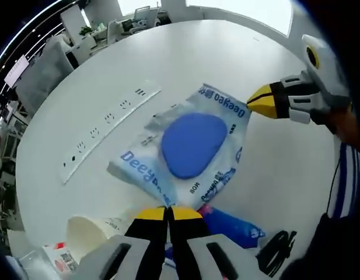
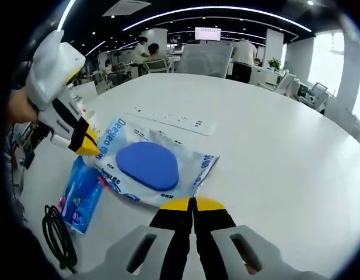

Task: Arrange the tabletop items into an orderly group along one side of the table until the central work area is clear of visible clutter.

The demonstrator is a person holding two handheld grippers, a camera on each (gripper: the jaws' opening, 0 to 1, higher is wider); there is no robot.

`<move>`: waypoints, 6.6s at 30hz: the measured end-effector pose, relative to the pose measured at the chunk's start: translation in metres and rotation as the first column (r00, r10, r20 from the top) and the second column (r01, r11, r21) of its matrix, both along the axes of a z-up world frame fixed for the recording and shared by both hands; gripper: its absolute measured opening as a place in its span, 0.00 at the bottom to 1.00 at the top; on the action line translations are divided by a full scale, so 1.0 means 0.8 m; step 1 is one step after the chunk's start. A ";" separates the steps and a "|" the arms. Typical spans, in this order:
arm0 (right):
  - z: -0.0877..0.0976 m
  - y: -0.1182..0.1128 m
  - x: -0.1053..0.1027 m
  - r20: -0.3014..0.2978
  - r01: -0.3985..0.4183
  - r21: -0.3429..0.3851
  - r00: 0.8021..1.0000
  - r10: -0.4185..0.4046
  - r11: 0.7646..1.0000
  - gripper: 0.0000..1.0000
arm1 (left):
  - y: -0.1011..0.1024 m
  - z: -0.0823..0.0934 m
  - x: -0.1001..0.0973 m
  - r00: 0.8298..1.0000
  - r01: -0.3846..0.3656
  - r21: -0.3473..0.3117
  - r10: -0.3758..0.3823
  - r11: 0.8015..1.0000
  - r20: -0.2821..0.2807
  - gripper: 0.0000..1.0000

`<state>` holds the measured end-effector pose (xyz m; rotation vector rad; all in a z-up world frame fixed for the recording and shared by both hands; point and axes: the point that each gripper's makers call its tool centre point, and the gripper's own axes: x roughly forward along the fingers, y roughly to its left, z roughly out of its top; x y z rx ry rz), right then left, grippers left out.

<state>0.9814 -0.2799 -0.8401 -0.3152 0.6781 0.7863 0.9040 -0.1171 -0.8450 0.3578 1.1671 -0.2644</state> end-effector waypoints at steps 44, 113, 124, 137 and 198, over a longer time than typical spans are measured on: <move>-0.007 -0.012 -0.047 -0.032 -0.009 0.026 0.999 0.009 1.000 0.12 | 0.016 0.010 -0.053 0.974 -0.115 -0.114 0.134 0.987 0.182 0.06; -0.020 0.140 -0.248 -0.144 -0.139 0.042 0.979 0.144 0.989 0.13 | 0.023 -0.011 -0.085 0.919 0.362 -0.184 -0.317 0.914 0.235 0.12; -0.018 0.135 -0.248 -0.139 -0.145 0.034 0.979 0.148 0.989 0.00 | 0.027 -0.015 -0.087 0.905 0.396 -0.165 -0.353 0.903 0.238 0.00; 0.018 0.131 -0.252 -0.074 -0.151 0.084 0.985 0.158 0.985 0.00 | 0.034 0.041 -0.106 0.911 0.333 -0.150 -0.277 0.931 0.305 0.00; 0.038 0.102 -0.300 -0.004 -0.383 0.062 0.923 0.384 0.922 0.00 | 0.008 0.033 -0.250 0.915 -0.191 -0.447 0.323 0.874 0.241 0.00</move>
